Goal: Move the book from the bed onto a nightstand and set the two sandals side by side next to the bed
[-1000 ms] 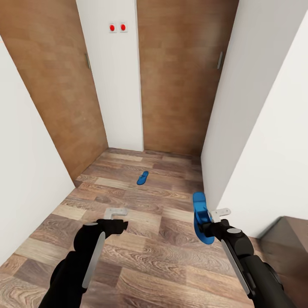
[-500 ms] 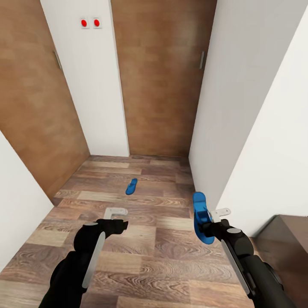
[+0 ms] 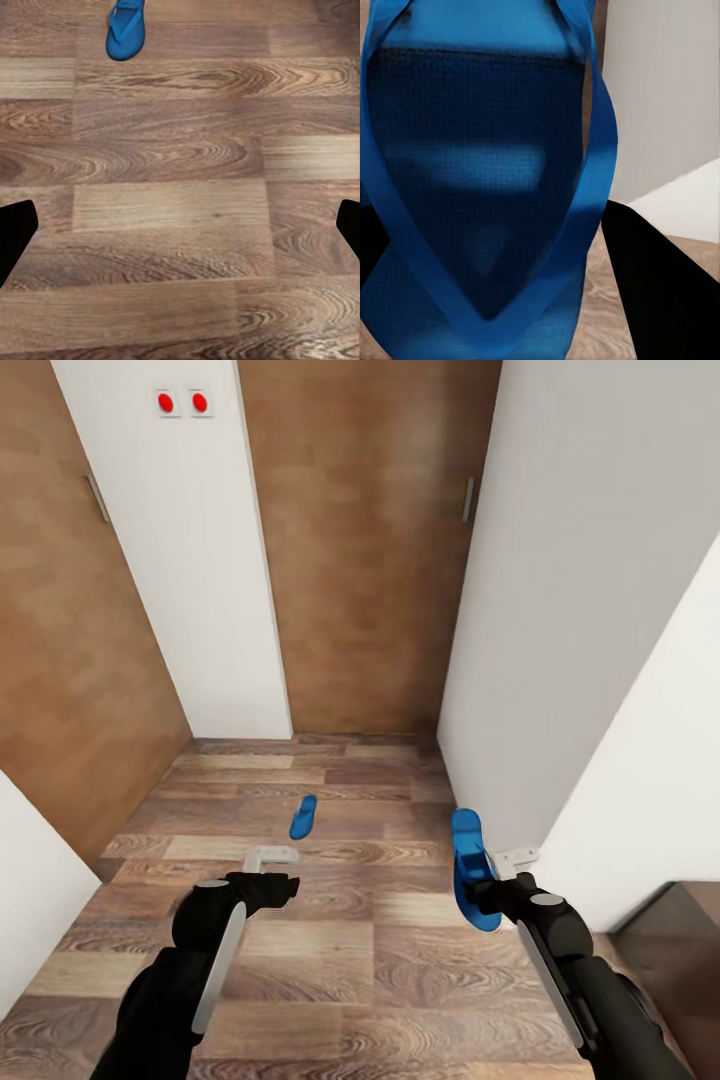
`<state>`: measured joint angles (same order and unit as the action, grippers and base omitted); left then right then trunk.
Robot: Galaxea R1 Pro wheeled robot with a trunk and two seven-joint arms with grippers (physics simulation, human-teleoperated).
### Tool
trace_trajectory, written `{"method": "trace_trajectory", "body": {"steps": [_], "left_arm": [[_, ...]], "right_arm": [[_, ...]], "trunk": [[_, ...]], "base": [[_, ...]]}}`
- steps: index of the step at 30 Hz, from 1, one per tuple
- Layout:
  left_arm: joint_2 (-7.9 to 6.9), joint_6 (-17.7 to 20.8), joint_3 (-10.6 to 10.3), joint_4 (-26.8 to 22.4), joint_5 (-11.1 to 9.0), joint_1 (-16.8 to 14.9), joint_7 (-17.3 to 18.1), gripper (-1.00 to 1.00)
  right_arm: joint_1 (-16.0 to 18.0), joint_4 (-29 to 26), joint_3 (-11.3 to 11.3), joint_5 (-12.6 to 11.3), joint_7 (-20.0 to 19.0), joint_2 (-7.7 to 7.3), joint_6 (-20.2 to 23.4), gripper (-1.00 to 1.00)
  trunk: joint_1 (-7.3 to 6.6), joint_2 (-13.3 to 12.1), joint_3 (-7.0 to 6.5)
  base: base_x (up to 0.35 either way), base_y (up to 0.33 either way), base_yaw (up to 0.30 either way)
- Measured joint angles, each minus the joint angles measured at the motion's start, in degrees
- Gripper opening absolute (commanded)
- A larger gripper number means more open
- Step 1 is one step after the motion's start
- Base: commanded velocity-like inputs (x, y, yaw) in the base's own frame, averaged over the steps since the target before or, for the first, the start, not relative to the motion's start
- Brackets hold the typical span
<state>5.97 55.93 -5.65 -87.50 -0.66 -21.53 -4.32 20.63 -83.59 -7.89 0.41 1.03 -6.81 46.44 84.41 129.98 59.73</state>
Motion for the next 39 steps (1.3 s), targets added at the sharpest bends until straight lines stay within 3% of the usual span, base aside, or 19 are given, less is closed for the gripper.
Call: {"method": "trace_trajectory", "body": {"steps": [12,24,39], "left_arm": [[0.0,0.0,0.0,0.0,0.03,-0.01,-0.01,1.0],[0.01,0.0,-0.02,0.0,0.05,0.0,-0.01,1.0],[-0.05,-0.02,-0.69,0.01,0.06,0.0,-0.01,1.0]], "right_arm": [[-0.01,-0.01,0.0,0.06,0.01,0.0,0.0,-1.0],[0.0,0.01,0.0,-0.06,0.0,0.0,0.01,-1.0],[0.0,-0.02,0.01,0.08,0.01,-0.06,0.2,-1.0]], "trunk": [[0.0,0.0,0.0],[0.0,0.0,0.0],[-0.01,0.0,0.0]], "base": [[0.285,0.219,-0.004],[0.292,0.196,-0.155],[0.332,0.022,-0.004]]}}
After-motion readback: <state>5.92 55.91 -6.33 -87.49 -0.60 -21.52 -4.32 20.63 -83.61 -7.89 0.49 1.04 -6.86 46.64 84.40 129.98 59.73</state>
